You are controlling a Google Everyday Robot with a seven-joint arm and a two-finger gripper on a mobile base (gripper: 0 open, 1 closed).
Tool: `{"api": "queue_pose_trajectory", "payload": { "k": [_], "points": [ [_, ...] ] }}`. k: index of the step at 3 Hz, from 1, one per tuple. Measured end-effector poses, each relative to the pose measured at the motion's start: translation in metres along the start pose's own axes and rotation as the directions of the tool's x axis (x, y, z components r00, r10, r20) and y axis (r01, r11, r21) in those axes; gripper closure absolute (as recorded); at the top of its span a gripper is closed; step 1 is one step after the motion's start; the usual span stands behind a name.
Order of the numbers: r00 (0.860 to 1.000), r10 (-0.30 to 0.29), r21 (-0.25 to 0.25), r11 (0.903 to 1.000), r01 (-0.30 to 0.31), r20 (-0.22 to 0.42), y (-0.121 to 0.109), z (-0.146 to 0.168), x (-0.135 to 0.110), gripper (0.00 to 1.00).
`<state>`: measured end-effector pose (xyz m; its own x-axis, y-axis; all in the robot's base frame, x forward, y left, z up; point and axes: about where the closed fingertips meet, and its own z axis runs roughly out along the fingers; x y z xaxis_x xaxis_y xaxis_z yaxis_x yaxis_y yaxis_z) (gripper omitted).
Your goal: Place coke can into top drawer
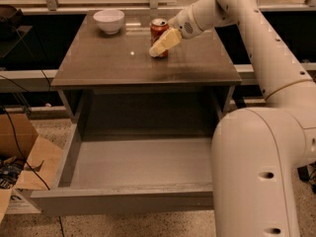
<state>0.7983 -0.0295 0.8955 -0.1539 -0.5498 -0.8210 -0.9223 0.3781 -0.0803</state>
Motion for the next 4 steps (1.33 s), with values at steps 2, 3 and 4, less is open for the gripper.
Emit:
{"api": "queue_pose_trajectory", "payload": {
  "k": [2,3,4],
  "points": [
    [0.999,0.022,-0.024,0.9995,-0.021,0.025,-0.004,0.024,-0.008,0.00],
    [0.999,0.033,-0.040,0.9987,-0.032,0.035,-0.002,0.032,-0.015,0.18],
    [0.998,0.032,-0.064,0.9975,-0.028,0.048,0.004,0.036,-0.021,0.41]
  ]
}}
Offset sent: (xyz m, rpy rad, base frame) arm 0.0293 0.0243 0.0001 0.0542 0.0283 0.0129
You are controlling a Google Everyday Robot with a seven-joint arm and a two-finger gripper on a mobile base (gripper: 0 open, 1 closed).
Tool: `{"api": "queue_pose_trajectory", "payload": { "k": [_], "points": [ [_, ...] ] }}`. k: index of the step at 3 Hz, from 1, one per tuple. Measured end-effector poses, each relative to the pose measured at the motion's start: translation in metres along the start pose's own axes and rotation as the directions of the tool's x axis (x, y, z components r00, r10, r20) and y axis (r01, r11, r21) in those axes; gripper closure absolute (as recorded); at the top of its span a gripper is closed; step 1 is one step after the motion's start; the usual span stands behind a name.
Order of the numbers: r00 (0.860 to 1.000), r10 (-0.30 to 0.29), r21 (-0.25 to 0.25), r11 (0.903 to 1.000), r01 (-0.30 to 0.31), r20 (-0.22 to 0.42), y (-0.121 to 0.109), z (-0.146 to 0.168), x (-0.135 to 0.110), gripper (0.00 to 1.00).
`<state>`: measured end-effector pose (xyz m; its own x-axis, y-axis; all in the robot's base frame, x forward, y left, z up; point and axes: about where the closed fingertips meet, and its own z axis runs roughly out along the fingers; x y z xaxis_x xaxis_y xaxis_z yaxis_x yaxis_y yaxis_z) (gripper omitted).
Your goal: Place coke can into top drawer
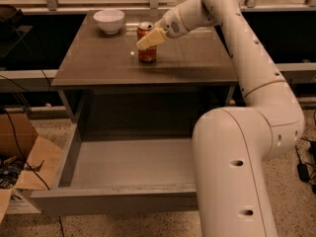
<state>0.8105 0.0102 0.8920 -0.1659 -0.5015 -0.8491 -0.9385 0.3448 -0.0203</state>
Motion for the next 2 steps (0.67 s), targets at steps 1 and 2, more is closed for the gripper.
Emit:
{"api": "queue_pose_trajectory", "payload": {
  "k": [1,2],
  "points": [
    [1.000,0.002,-0.032,0.9995,-0.001,0.022,0.008,0.006,-0.005,0.64],
    [0.998,-0.037,-0.066,0.9970,0.040,0.046,0.030,-0.006,-0.019,0.95]
  ]
}}
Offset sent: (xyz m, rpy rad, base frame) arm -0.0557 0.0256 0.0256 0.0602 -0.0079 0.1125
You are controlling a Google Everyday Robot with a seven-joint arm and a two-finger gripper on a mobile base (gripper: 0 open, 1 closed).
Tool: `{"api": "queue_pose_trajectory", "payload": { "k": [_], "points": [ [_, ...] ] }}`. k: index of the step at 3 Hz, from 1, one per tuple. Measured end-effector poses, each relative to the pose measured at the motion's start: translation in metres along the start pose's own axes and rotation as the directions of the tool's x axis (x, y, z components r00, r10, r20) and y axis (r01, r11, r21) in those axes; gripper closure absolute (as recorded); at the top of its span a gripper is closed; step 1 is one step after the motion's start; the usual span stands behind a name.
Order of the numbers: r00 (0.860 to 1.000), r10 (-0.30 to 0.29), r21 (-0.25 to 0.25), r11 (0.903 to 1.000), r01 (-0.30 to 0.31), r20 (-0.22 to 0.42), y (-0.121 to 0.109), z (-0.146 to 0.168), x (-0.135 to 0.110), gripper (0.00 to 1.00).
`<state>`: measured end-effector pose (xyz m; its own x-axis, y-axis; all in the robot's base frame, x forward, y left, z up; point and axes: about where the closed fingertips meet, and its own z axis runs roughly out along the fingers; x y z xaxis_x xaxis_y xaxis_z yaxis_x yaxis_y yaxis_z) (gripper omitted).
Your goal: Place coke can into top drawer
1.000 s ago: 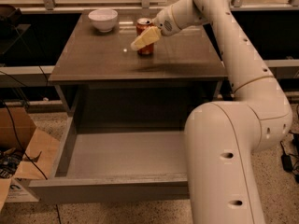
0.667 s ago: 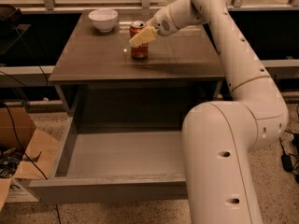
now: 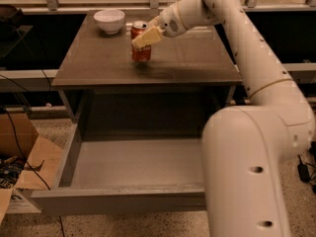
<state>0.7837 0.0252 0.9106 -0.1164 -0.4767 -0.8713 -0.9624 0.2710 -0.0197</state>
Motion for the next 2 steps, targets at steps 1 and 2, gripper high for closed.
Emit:
{"api": "queue_pose_trajectory", "payload": {
  "k": [1,2],
  "points": [
    [0.995,-0.099,-0.006,0.9951,0.099,0.004,0.037,-0.028,-0.021,1.00],
    [0.974,-0.223,-0.021,0.9743,0.224,0.039,0.101,-0.082,-0.043,1.00]
  ]
}}
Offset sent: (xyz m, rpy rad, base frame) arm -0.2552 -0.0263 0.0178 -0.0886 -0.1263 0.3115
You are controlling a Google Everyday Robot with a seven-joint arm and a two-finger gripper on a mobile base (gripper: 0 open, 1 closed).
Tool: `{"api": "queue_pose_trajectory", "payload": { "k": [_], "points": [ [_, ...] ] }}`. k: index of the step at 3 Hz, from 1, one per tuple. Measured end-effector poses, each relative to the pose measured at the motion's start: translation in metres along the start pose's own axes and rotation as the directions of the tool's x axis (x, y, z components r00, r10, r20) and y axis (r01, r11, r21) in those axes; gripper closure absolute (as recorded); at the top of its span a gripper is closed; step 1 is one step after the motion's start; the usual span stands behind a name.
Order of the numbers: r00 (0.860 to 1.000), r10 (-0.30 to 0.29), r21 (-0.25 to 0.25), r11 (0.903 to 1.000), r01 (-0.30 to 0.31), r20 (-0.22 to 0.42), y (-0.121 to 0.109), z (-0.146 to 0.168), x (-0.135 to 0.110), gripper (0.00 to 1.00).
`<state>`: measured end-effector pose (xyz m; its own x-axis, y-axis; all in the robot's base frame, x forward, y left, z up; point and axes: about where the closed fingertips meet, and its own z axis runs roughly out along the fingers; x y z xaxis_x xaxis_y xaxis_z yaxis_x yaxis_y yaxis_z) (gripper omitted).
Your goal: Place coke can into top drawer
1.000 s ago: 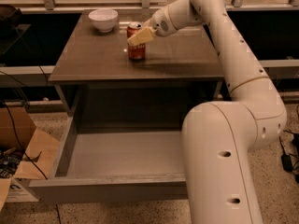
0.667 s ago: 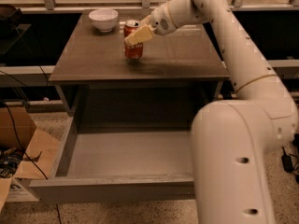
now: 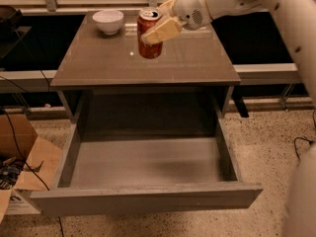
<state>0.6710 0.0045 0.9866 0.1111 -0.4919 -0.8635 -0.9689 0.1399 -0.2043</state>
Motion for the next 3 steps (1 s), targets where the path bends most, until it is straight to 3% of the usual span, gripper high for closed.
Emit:
{"api": "queue_pose_trajectory", "payload": {
  "k": [1,2,3],
  "points": [
    [0.997,-0.077,-0.044,0.9961,0.077,-0.013,0.071,-0.040,-0.005,1.00],
    [0.994,-0.075,-0.088,0.9939,0.067,-0.084,0.130,-0.049,0.025,1.00],
    [0.988,-0.008,-0.148,0.9888,-0.014,-0.152,0.171,-0.018,0.081,1.00]
  ]
}}
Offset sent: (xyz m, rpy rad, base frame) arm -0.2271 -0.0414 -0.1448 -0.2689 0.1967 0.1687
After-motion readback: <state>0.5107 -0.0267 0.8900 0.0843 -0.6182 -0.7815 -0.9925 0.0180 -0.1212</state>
